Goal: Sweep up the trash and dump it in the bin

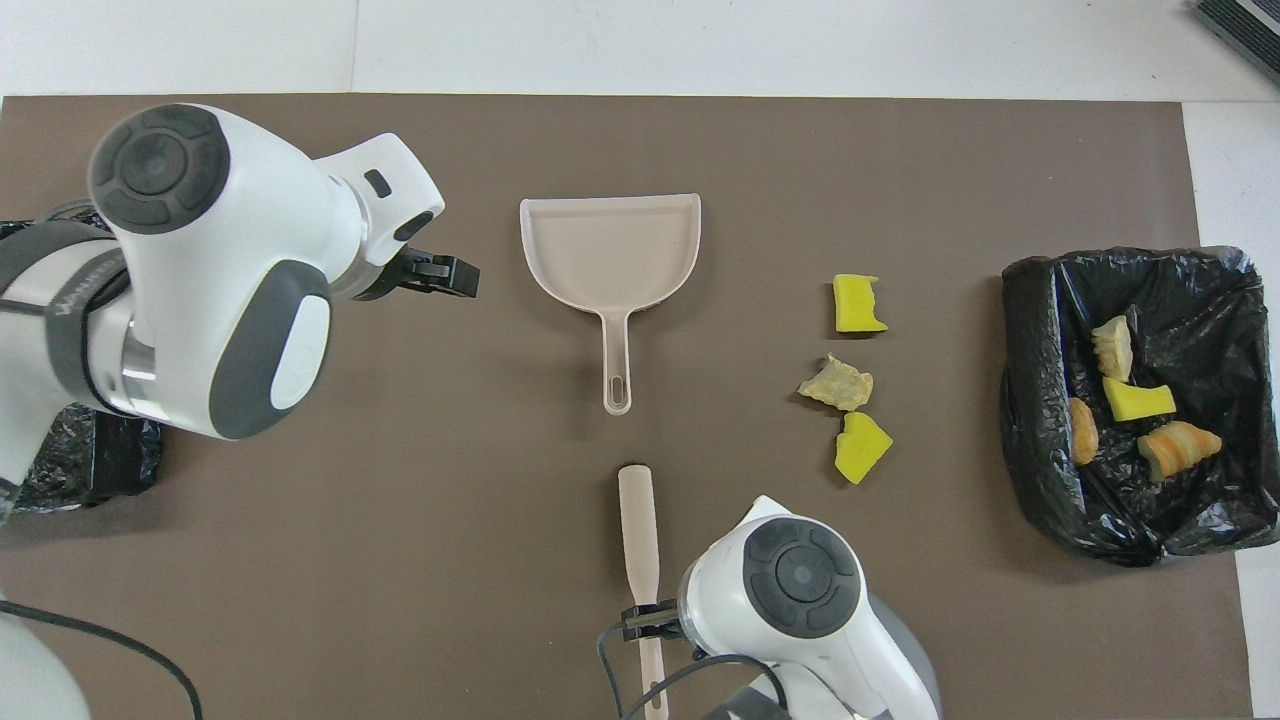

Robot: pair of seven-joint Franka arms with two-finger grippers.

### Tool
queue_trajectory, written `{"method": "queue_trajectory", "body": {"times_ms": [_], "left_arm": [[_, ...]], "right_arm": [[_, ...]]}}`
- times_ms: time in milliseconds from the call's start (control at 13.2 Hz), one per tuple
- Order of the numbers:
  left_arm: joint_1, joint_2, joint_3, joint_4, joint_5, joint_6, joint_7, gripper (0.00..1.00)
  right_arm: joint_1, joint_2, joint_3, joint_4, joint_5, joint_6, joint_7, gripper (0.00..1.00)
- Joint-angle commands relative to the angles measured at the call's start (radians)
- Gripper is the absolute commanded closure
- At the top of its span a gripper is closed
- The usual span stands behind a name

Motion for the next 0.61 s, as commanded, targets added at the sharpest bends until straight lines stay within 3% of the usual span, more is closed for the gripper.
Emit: {"method": "queue_trajectory", "body": {"times_ms": [0, 227, 303, 379, 455, 530], "left_arm": [[-0.092, 0.045, 0.018, -0.004, -0.003, 0.07, -0.108, 0.0], [-0.182, 0.099, 0.021, -0.012, 0.003, 0.131, -0.204, 0.0], [-0.192, 0.1, 0.02, -0.038, 0.003, 0.166, -0.236, 0.0], [-0.227, 0.1, 0.021, -0.064, 0.003, 0.2, -0.269, 0.0], [-0.252, 0.103, 0.023, -0.091, 0.005, 0.235, -0.307, 0.0], [-0.255, 0.103, 0.021, -0.11, 0.015, 0.257, -0.327, 0.0]], "right_arm": [[0.065, 0.047, -0.002, -0.022, 0.021, 0.097, 0.068, 0.0], [0.109, 0.098, -0.002, -0.03, 0.021, 0.155, 0.105, 0.03], [0.111, 0.095, -0.002, -0.04, 0.021, 0.158, 0.097, 0.19], [0.112, 0.095, -0.002, -0.051, 0.021, 0.163, 0.093, 0.43], [0.112, 0.097, -0.002, -0.057, 0.021, 0.177, 0.088, 0.75], [0.112, 0.098, -0.002, -0.057, 0.021, 0.178, 0.096, 0.96]]}}
